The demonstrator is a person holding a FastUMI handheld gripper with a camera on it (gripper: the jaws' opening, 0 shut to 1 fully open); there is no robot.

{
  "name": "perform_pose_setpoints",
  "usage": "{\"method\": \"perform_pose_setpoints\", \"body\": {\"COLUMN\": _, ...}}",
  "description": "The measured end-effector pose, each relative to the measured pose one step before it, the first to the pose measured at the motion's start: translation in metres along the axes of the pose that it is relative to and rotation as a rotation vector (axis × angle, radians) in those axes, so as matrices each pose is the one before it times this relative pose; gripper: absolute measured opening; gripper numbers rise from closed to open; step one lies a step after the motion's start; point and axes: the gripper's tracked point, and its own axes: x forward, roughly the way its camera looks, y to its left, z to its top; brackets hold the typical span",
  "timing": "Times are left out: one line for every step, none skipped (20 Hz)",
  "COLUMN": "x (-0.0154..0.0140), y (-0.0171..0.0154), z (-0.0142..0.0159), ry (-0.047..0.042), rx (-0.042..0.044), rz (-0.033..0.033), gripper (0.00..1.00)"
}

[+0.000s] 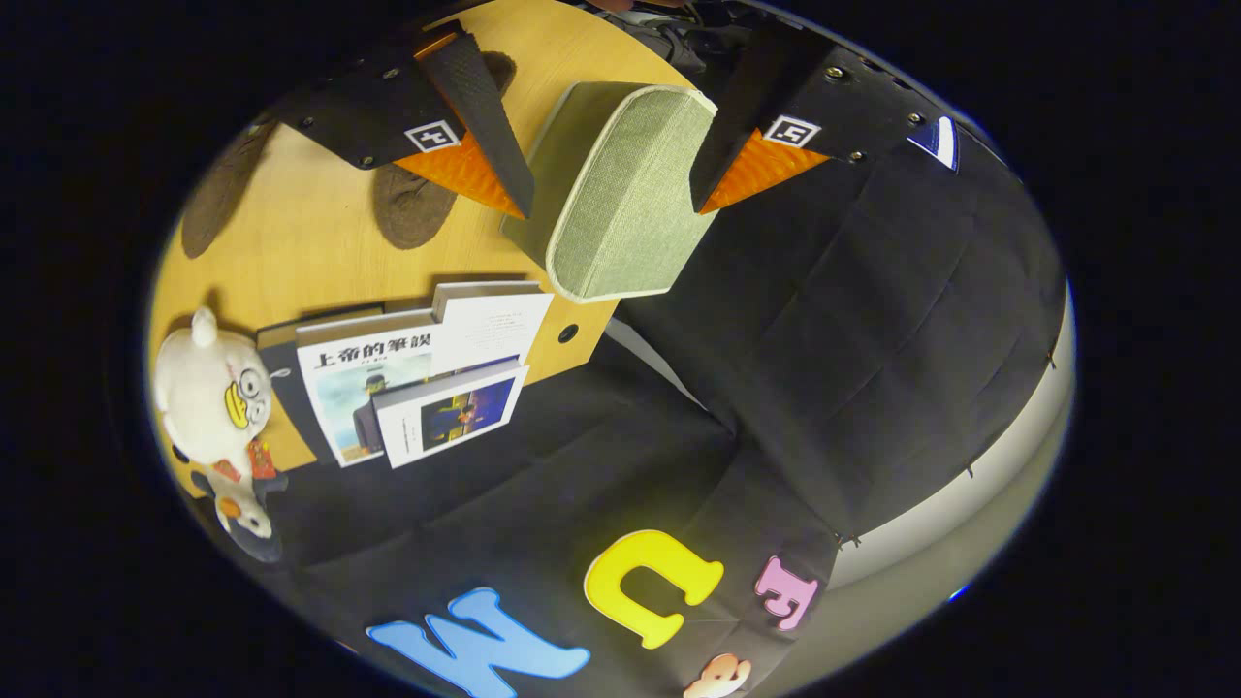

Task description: Open the storage box then place both shoes into the box .Put the left shoe in first, then the right shoe, with the right side of both shoes facing outward in a uniform manner.

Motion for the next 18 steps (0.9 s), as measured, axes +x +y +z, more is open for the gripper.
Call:
{"method": "perform_pose_setpoints", "body": {"x": 0.00893, "y": -0.00483, "z": -0.00485, "ry": 0.01567, "rx": 0.02061, "rz": 0.01352, "gripper": 0.98}}
{"method": "perform_pose_setpoints", "body": {"x": 0.00922, "y": -0.00456, "z": -0.00627, "ry": 0.01401, "rx": 0.01841, "rz": 0.02020, "gripper": 0.98}}
{"method": "perform_pose_setpoints", "body": {"x": 0.00746, "y": -0.00224, "z": -0.00521, "ry": 0.01788, "rx": 0.02625, "rz": 0.02874, "gripper": 0.98}}
{"method": "perform_pose_setpoints", "body": {"x": 0.00869, "y": -0.00139, "z": -0.00699, "ry": 0.02056, "rx": 0.03520, "rz": 0.03267, "gripper": 0.98}}
{"method": "perform_pose_setpoints", "body": {"x": 0.00946, "y": -0.00422, "z": -0.00405, "ry": 0.01940, "rx": 0.03568, "rz": 0.02007, "gripper": 0.98}}
{"method": "perform_pose_setpoints", "body": {"x": 0.00696, "y": -0.00158, "z": -0.00425, "ry": 0.01562, "rx": 0.02798, "rz": 0.02663, "gripper": 0.98}}
{"method": "perform_pose_setpoints", "body": {"x": 0.00536, "y": -0.00355, "z": -0.00491, "ry": 0.01703, "rx": 0.02408, "rz": 0.02150, "gripper": 0.98}}
{"method": "perform_pose_setpoints", "body": {"x": 0.00701, "y": -0.00572, "z": -0.00295, "ry": 0.02175, "rx": 0.02203, "rz": 0.01576, "gripper": 0.98}}
{"method": "perform_pose_setpoints", "body": {"x": 0.00689, "y": -0.00238, "z": -0.00314, "ry": 0.01778, "rx": 0.01920, "rz": 0.02337, "gripper": 0.98}}
{"method": "perform_pose_setpoints", "body": {"x": 0.00606, "y": 0.00083, "z": -0.00513, "ry": 0.01661, "rx": 0.02515, "rz": 0.02662, "gripper": 0.98}}
{"method": "perform_pose_setpoints", "body": {"x": 0.00612, "y": -0.00360, "z": -0.00363, "ry": 0.01895, "rx": 0.02187, "rz": 0.01335, "gripper": 0.98}}
{"method": "perform_pose_setpoints", "body": {"x": 0.00227, "y": -0.00154, "z": -0.00430, "ry": 0.01751, "rx": 0.01230, "rz": 0.01679, "gripper": 0.98}}
{"method": "perform_pose_setpoints", "body": {"x": 0.00431, "y": -0.00103, "z": -0.00389, "ry": 0.01902, "rx": 0.01249, "rz": 0.01314, "gripper": 0.98}}
{"method": "perform_pose_setpoints", "body": {"x": 0.00549, "y": 0.00336, "z": -0.00186, "ry": 0.00627, "rx": 0.02134, "rz": 0.02275, "gripper": 0.98}}
{"method": "perform_pose_setpoints", "body": {"x": 0.00356, "y": 0.00119, "z": 0.00021, "ry": 0.00504, "rx": 0.01861, "rz": 0.01905, "gripper": 0.98}}
{"method": "perform_pose_setpoints", "body": {"x": 0.00107, "y": 0.00204, "z": -0.00160, "ry": 0.00807, "rx": 0.01546, "rz": 0.01606, "gripper": 0.98}}
{"method": "perform_pose_setpoints", "body": {"x": 0.00125, "y": 0.00289, "z": -0.00047, "ry": 0.00471, "rx": 0.02134, "rz": 0.01996, "gripper": 0.98}}
{"method": "perform_pose_setpoints", "body": {"x": 0.00136, "y": 0.00606, "z": -0.00054, "ry": -0.00306, "rx": 0.02374, "rz": 0.02915, "gripper": 0.97}}
